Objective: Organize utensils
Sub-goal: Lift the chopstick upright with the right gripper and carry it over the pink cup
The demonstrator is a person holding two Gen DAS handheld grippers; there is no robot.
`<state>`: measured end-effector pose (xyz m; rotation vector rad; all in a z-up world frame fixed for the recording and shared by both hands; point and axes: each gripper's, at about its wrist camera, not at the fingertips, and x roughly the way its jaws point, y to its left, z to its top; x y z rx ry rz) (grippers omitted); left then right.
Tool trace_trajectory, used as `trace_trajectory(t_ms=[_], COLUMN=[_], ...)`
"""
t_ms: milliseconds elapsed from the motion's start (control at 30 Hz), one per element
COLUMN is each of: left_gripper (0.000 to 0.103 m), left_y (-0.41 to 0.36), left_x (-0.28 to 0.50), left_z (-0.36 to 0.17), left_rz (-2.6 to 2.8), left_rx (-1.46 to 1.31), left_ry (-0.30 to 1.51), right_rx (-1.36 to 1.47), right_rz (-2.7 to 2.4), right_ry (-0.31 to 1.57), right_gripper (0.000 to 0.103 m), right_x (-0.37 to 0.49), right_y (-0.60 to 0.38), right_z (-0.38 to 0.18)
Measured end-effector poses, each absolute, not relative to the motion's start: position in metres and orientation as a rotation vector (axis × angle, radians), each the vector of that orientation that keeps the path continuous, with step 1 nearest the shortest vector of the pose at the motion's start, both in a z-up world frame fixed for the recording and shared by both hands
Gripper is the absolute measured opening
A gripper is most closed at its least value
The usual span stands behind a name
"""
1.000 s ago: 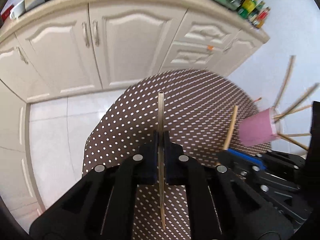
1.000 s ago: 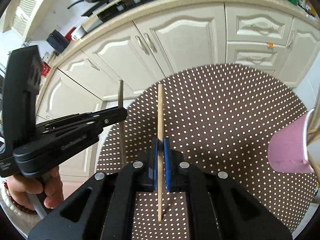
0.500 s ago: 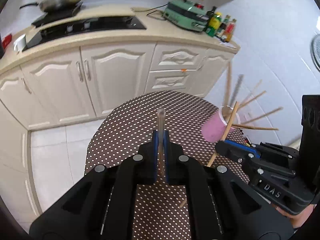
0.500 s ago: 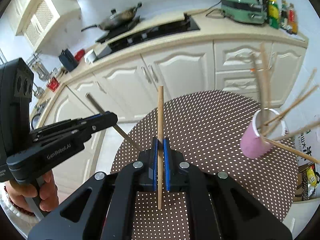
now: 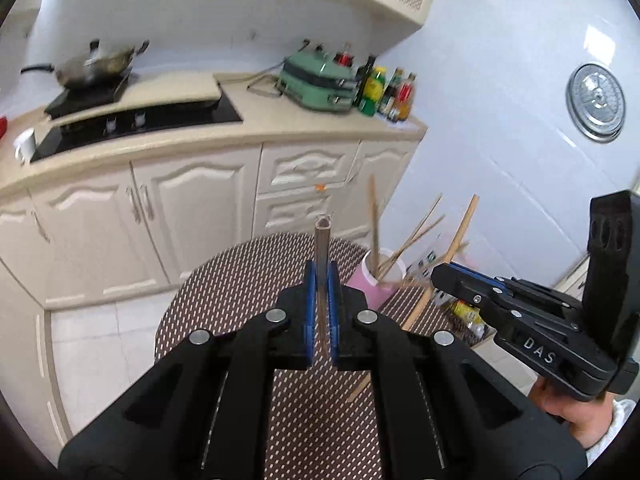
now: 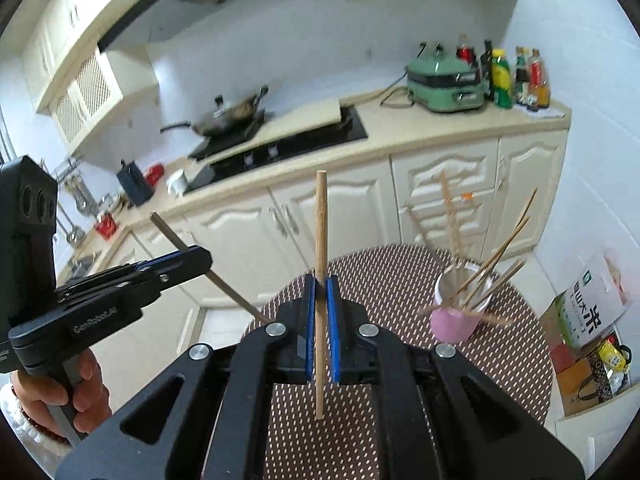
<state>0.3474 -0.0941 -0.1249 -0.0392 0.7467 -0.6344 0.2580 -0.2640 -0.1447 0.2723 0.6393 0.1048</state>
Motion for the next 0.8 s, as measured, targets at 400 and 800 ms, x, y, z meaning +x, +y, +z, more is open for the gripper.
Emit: trace_trajectory(t_ms=[400, 800], left_gripper=[0.006, 0.006], left_y=[-0.154, -0.219], left_x=[0.367, 0.396], left_z=[-0.074, -0.094], left_rz=[-0.704, -0.730], left_rx=[-0.070, -0.025], left_ry=[0.626, 0.659], right_rx=[0.319, 0.355], right_rz=[0.034, -0.094], right_ry=[0.479, 0.419], right_gripper=[0.005, 0.005], right_x=[0.257, 0.260], right_y=[-0.336, -0.395], right_z=[-0.093, -0.096])
